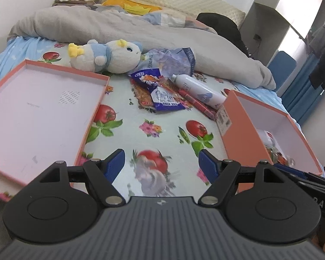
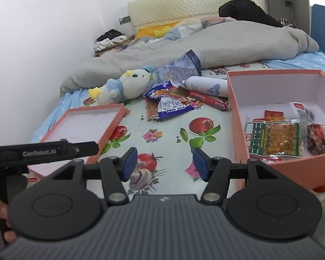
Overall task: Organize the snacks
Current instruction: 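Withdraw both tools from the box back toward the snack pile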
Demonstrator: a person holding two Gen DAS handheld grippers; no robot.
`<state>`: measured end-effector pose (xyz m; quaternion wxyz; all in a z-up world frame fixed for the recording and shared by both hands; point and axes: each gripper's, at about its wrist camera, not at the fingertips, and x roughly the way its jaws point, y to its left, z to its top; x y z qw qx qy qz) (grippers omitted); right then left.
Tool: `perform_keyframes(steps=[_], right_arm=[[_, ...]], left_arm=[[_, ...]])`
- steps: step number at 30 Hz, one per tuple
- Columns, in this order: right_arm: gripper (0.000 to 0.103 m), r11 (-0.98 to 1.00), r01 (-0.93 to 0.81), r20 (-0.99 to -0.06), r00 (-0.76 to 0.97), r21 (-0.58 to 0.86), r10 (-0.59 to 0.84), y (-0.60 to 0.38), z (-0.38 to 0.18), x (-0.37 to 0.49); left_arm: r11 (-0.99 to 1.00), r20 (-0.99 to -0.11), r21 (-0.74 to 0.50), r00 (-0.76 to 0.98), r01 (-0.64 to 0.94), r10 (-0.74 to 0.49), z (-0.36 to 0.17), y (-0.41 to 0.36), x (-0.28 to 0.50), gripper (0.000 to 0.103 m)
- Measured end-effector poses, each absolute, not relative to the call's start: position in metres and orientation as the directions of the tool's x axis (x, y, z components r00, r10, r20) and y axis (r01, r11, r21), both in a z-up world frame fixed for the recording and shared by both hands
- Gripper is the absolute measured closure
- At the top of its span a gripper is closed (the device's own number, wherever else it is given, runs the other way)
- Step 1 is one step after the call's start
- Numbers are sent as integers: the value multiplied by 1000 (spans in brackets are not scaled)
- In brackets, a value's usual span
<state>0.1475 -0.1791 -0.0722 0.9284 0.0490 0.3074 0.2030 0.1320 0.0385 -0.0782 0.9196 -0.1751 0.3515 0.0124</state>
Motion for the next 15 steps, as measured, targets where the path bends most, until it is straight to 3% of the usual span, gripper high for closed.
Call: perform_keyframes(steps=[10,15], right_arm=[[44,909,-306,-528,742,282,413,-163,-90,226],[44,912,-274,-554,728,305,404,-157,-103,268]], left_arm=[[920,-605,-362,788,-150,-110,-116,57,212,26],[910,-611,-384,782,-155,-124,-136,63,252,31]])
